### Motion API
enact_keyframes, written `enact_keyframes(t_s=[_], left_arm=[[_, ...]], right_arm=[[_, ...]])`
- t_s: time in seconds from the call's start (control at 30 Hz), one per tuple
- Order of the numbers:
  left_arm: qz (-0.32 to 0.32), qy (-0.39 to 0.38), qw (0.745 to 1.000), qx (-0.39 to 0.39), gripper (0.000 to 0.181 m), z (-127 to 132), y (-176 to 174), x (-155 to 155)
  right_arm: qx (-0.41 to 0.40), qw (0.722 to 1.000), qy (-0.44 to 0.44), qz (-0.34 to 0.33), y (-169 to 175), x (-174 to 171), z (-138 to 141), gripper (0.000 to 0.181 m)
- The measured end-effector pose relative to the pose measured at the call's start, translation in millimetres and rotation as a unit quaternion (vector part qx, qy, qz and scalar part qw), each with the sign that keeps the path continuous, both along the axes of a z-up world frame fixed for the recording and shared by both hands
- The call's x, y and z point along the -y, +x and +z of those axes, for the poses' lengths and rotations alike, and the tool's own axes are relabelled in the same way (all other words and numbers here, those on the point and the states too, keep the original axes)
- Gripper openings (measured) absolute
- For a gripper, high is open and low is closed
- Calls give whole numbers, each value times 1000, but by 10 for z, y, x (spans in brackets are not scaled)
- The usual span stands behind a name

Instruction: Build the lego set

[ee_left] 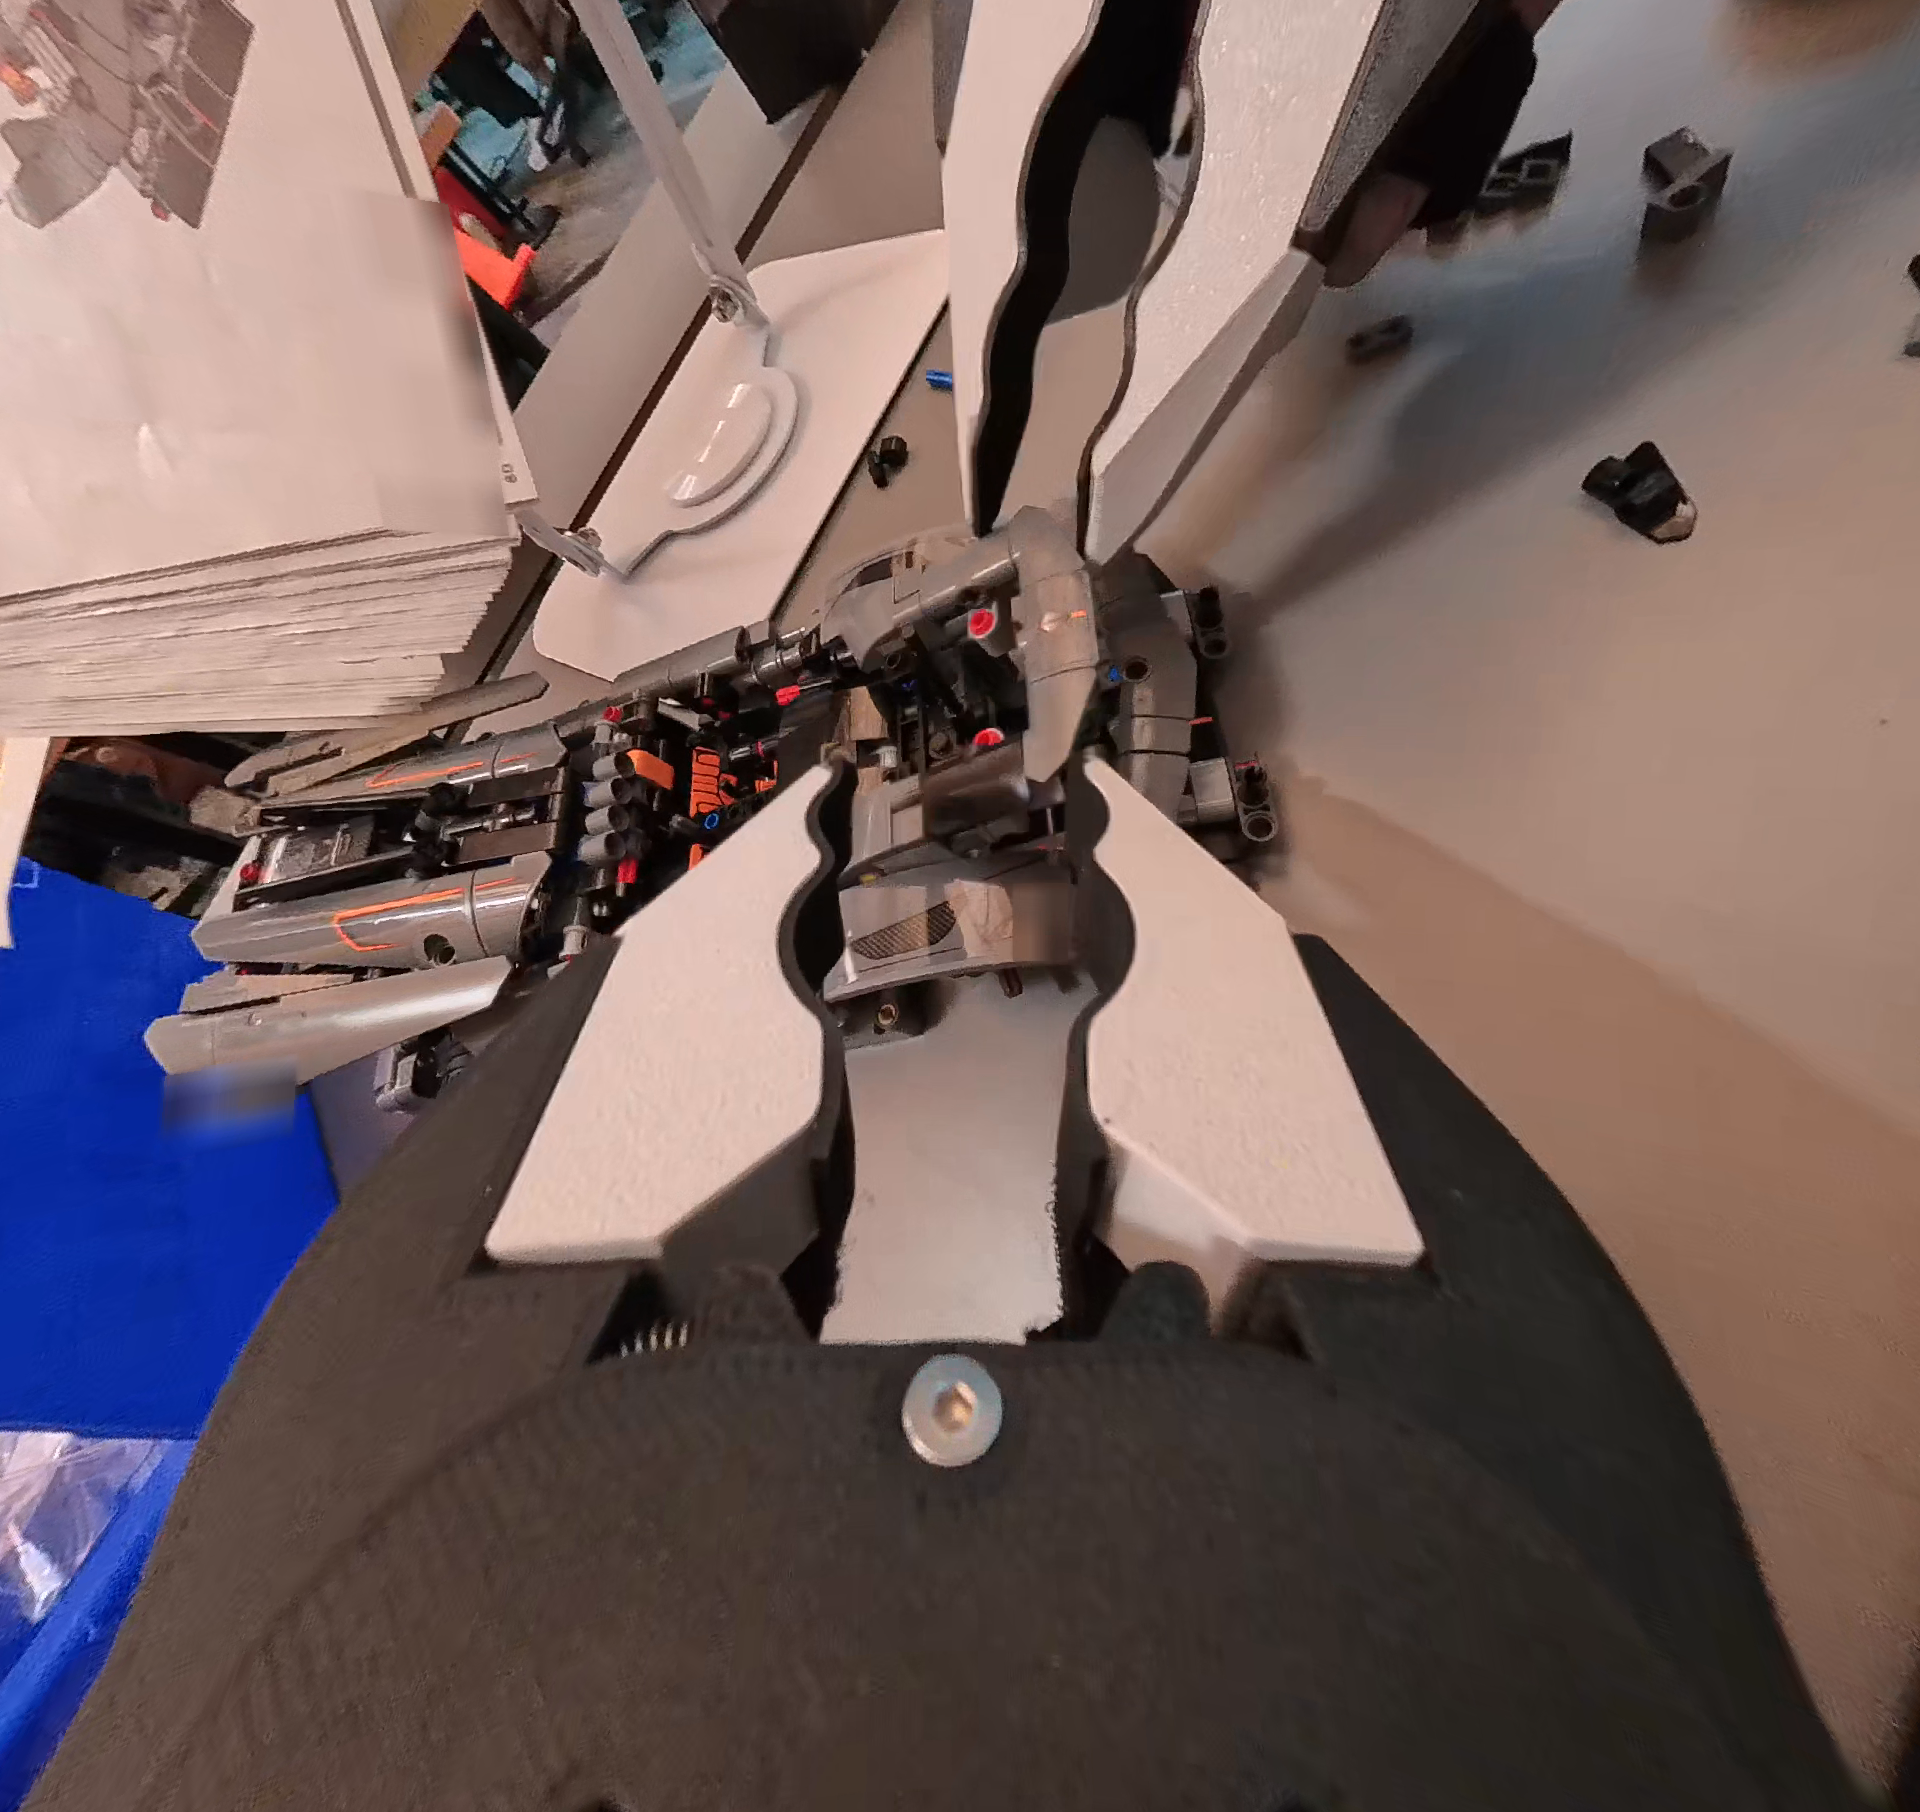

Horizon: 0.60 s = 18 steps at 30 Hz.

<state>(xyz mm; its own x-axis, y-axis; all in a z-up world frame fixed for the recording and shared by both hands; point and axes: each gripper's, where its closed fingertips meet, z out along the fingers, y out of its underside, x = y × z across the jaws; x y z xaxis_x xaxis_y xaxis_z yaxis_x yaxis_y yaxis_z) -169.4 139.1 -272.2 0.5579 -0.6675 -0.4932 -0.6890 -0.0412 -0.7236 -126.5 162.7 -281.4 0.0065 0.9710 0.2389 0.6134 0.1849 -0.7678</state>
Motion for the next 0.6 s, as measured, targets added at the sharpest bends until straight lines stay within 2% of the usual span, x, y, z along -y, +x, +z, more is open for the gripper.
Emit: enact_keyframes(t_s=[0.23,0.33,0.53,0.6], left_arm=[[7,8,1000,23,33,90,-20,-48],[17,39,999,19,35,162,-59,-90],[9,40,999,-10,43,36,-51,-74],[16,47,999,-16,40,42,-61,-113]], right_arm=[[-40,999,-1,-16,-43,-46,150,14],[-55,998,1,-20,-67,-61,203,13],[-64,997,5,-32,-74,-95,243,13],[-69,997,5,-34,-79,-100,259,13]])
